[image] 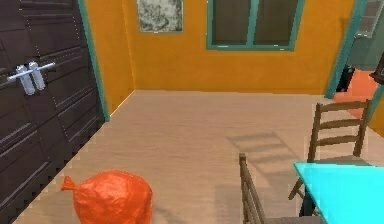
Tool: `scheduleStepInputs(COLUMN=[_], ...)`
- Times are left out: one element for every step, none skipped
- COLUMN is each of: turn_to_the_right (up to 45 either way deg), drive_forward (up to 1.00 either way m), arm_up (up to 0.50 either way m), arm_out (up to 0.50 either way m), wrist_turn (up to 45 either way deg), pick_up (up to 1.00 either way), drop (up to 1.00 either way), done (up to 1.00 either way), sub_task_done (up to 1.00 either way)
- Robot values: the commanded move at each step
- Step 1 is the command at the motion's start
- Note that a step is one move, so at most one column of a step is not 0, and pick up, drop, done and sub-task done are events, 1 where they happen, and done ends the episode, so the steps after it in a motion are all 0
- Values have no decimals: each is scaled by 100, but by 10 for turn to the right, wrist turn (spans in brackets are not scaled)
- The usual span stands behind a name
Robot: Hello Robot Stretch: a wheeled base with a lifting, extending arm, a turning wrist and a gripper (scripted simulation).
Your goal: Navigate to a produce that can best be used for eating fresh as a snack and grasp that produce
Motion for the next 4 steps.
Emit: scheduleStepInputs(turn_to_the_right=[0, 0, 0, 0], drive_forward=[0, 0, 0, 0], arm_up=[0, -30, 0, 10], arm_out=[0, 0, 0, 0], wrist_turn=[270, 0, 0, 0], pick_up=[0, 0, 100, 0], drop=[0, 0, 0, 0], done=[0, 0, 0, 0], sub_task_done=[0, 0, 0, 0])
